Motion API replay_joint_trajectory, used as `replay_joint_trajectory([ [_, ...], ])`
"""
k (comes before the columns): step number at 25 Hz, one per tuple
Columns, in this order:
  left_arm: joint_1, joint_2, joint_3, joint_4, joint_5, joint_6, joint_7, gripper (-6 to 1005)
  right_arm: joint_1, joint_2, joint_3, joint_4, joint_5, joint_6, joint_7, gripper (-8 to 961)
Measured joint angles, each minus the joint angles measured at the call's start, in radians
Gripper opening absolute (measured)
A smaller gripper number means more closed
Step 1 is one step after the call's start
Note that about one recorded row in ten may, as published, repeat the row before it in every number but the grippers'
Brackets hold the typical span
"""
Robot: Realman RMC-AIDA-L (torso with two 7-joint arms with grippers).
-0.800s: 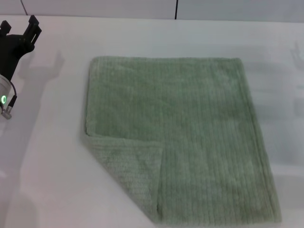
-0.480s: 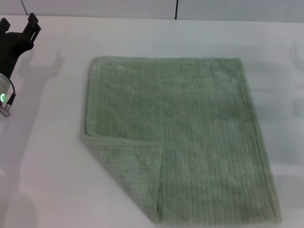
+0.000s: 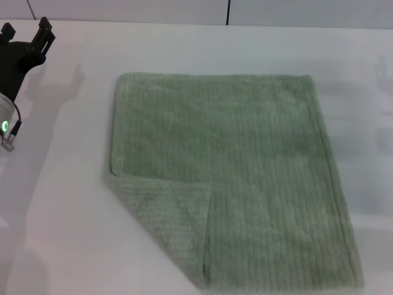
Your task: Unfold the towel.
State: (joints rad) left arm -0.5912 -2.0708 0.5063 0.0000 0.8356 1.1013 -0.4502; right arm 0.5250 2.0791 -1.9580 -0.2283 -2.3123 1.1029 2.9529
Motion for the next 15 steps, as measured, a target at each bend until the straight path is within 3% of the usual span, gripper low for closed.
replay_joint_trajectory([
  [4,-0.001,0.000,0.000,0.000,0.000,0.000,0.002,798,-0.005,0.002,-0.004,-0.017,-0.001,-0.026,0.000,672],
  [8,0.000,0.000,0.001,0.008,0.001,0.002,0.002,798,-0.018,0.002,-0.006,-0.109,-0.002,-0.145,-0.006,521],
  [15,0.007,0.001,0.001,0.021,0.000,0.002,0.002,799,-0.082,0.002,0.075,-0.438,0.002,-0.524,-0.254,211],
])
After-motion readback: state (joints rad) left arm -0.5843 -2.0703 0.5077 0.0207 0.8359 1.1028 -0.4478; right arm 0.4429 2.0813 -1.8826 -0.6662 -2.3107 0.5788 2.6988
